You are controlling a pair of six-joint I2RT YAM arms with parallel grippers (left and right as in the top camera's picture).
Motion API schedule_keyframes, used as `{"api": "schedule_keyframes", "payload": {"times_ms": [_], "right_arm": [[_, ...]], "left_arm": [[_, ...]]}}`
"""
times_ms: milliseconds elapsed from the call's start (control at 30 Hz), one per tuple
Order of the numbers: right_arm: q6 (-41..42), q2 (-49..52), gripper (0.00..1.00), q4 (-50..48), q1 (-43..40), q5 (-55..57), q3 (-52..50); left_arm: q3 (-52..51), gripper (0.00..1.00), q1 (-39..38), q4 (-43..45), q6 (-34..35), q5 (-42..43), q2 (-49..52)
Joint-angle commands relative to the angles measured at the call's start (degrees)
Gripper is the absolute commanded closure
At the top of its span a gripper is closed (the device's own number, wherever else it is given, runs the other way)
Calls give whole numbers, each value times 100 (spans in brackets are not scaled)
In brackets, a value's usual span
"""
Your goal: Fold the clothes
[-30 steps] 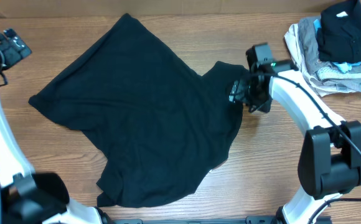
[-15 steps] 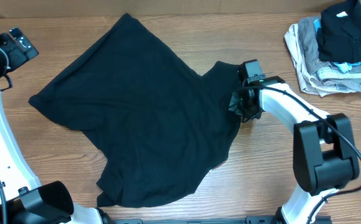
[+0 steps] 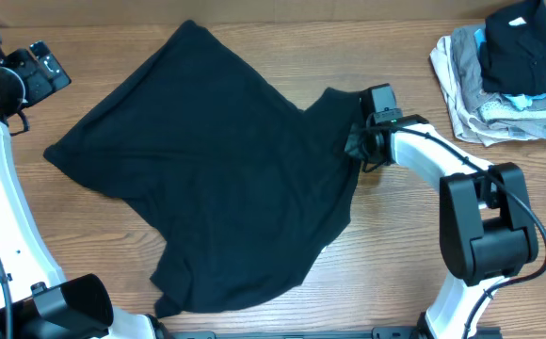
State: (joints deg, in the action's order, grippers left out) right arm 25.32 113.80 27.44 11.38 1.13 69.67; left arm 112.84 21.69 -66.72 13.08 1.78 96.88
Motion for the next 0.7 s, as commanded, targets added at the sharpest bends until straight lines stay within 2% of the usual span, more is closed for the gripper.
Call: {"api": "schedule_keyframes", "payload": {"times_ms": [0, 300, 400, 433, 500, 533, 567, 600, 633, 667], "right_arm": [[20, 662, 94, -197, -501, 485, -146], [-326, 979, 94, -1567, -1676, 39, -133], [-330, 977, 89, -1814, -1904, -133, 26], [-334, 977, 82, -1810, -1950, -175, 142], [-483, 977, 58, -1709, -1996, -310, 391], [-575, 977, 43, -1506, -2011, -378, 601], [-616, 975, 21, -1038, -2015, -382, 990], [-660, 966, 9, -651, -2013, -387, 1276], [-678, 964, 0, -319, -2013, -398, 1532], [-734, 946, 0, 83, -2013, -435, 1843]], "left_arm": [[-20, 0, -66, -46, -173, 63, 127], [-20, 0, -122, -68, -175, 63, 278], [-20, 0, -138, -70, -177, 61, 315], [-20, 0, -155, -74, -197, 63, 323], [-20, 0, -195, -66, -195, 63, 326], [-20, 0, -214, -55, -195, 61, 326], [-20, 0, -232, -48, -197, 61, 326], [-20, 0, -234, -50, -197, 61, 326], [-20, 0, -234, -55, -199, 57, 326], [-20, 0, -234, -55, -221, 59, 326]]}}
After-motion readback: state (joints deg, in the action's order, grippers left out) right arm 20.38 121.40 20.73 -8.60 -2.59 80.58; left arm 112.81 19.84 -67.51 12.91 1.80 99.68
